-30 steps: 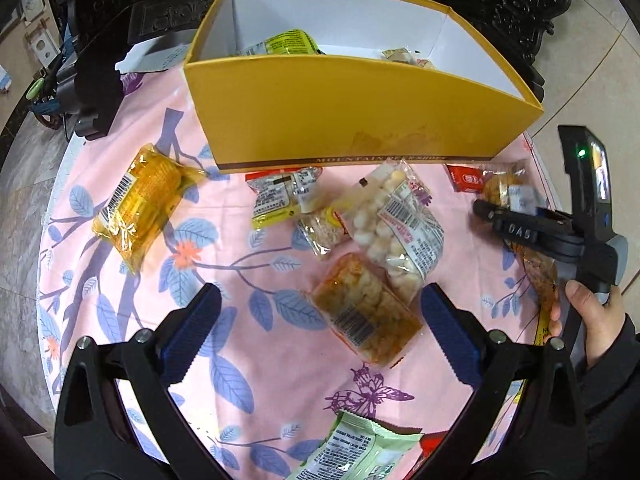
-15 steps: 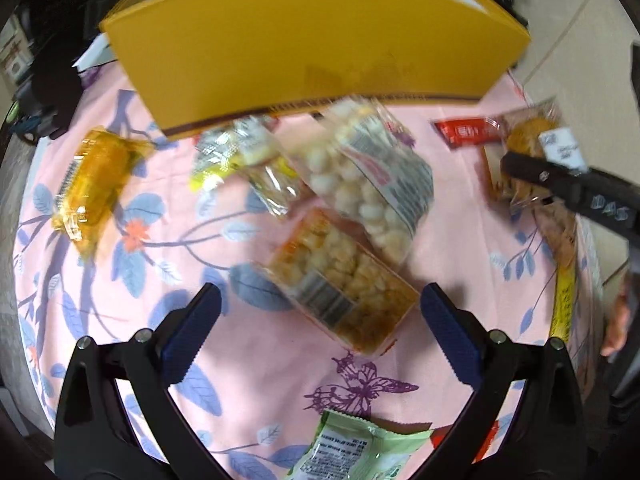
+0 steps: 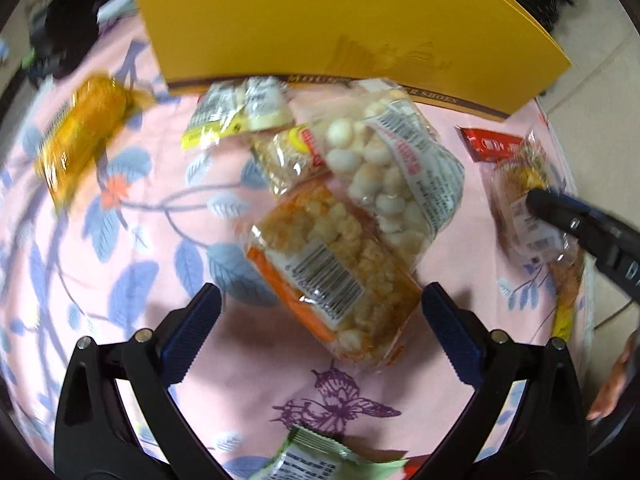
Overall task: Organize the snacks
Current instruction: 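Grasp the clear bread bun bag with the right gripper while the left grasps the orange-striped clear bag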
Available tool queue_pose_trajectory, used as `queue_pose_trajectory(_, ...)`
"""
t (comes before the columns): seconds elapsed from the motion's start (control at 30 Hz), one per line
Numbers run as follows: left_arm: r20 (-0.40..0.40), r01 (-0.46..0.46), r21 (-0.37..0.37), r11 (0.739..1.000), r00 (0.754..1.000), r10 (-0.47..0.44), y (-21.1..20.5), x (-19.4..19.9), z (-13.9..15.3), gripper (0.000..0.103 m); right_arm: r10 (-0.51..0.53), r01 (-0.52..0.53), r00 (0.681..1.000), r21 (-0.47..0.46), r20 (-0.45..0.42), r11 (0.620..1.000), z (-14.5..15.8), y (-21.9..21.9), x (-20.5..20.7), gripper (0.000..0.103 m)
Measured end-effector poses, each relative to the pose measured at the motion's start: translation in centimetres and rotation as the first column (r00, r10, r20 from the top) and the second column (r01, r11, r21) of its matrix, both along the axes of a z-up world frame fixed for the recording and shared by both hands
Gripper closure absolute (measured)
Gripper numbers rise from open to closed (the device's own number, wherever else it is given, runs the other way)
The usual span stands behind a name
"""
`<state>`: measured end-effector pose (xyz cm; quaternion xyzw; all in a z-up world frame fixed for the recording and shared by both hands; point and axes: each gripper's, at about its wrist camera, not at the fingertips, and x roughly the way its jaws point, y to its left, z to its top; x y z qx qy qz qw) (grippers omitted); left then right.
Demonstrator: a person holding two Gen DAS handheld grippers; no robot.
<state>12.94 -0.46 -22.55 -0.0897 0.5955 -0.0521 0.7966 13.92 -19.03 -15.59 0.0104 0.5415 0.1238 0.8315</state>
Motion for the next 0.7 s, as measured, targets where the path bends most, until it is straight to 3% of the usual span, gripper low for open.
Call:
queue_pose_trajectory(0.17,0.01,-0.044,-0.013,0.999,0.999,0.044,0.5,-0.4,0.1,0.006,0.02,-0.02,1.0,-0.011,-0.016,1.0,-0.6,0.6,0.5,0.072)
queue_pose_trajectory(0.27,0.029,-0.032,-0.008,0.999,0.999,0.032,-0.3,-0.5,0.7,0.023,0.025,-0.026,0.999,-0.027,-0.041,0.999,-0.9,0.9,0.8,0.07)
queue_pose_trajectory(0.47,0.013,-0.038,-0.043,0.998,0.999,0.038,-1.3,0.3,0.5,0.041,0.021,-0.024,0.997,-0.051,-0.071,0.998,-1.7,1.4,1.2,0.063)
queue_pose_trajectory(0.53,0.017,-0.022,-0.059,0.998,1.0,0.023,-1.5,0.5,0.6,0.057,0.021,-0.024,0.998,-0.047,-0.067,0.999,-2.0,1.5,1.2,0.061)
queue_pose_trajectory(0.7,0.014,0.008,-0.039,0.999,1.0,-0.007,-1.3,0.1,0.7,0.068,0.012,-0.013,1.0,-0.04,-0.028,0.999,-1.7,1.1,0.8,0.069)
